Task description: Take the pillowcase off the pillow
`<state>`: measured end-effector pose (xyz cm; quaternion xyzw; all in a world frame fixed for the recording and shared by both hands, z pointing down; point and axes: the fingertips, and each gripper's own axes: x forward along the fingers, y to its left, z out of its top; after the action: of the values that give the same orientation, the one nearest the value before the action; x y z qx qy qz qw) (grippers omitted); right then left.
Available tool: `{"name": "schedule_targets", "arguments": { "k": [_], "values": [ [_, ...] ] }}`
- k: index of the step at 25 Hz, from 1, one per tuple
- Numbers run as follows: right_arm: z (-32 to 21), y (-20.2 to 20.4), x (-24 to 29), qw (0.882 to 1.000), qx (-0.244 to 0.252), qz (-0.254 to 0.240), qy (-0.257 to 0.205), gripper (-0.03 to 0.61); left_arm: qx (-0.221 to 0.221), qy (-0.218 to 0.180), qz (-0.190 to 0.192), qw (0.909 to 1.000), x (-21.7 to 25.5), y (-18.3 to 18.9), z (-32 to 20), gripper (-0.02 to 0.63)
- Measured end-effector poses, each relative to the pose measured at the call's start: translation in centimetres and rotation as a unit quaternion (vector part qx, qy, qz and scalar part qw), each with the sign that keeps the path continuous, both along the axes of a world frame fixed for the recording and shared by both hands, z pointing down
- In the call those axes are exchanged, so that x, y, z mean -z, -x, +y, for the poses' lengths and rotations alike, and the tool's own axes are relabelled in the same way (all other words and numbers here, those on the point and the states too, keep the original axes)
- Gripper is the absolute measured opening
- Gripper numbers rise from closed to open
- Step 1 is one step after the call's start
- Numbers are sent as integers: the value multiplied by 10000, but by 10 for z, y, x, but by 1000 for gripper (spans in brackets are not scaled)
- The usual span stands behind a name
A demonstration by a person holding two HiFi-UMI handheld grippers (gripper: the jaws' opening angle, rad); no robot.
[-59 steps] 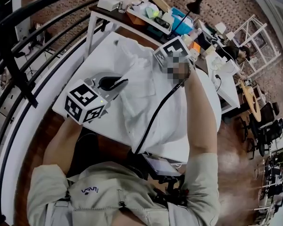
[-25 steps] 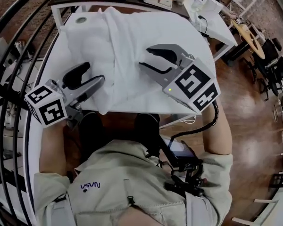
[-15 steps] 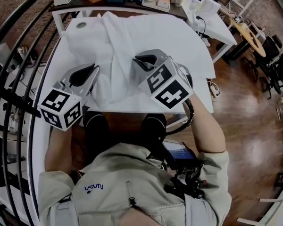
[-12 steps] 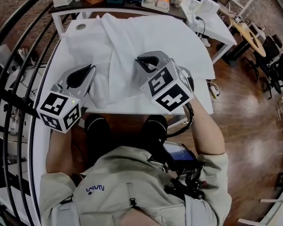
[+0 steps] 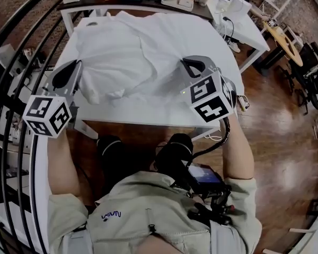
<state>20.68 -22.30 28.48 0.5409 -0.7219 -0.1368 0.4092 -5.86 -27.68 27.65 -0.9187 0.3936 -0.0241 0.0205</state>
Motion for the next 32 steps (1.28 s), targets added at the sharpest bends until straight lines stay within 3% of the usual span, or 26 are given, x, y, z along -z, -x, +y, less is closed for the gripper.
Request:
{"name": "schedule_targets", "arguments": {
  "k": [7,12,16,20,23,25,27,32],
  "values": [
    [-9,-39,-6,9988,-331,-331,-143,9,277,324,-58,9991,-14,17,-30,20],
    [-7,-24,-24,9972,41,-736,132,11,-160,555,233,9981,-21,-4,-14,26],
    [0,-3,-9,9930,535,-1049,-28,37,-323,300,174,9989,-11,-17,17,71],
    [7,12,31,9844,942,-1458,-283,61,-20,-283,324,9991,41,7,33,93],
    [-12,6,66,9829,893,-1497,-588,64,-234,-511,-52,9984,71,-9,22,210],
    [-35,0,80,9819,784,-1635,-549,110,-441,-365,-501,9971,67,-34,-2,338],
    [-61,-2,84,9804,652,-1828,-344,144,-516,-63,-791,9955,52,-53,-34,397],
    [-120,-5,82,9824,208,-1856,93,144,-644,961,-708,9908,17,-82,-101,408]
  ]
}}
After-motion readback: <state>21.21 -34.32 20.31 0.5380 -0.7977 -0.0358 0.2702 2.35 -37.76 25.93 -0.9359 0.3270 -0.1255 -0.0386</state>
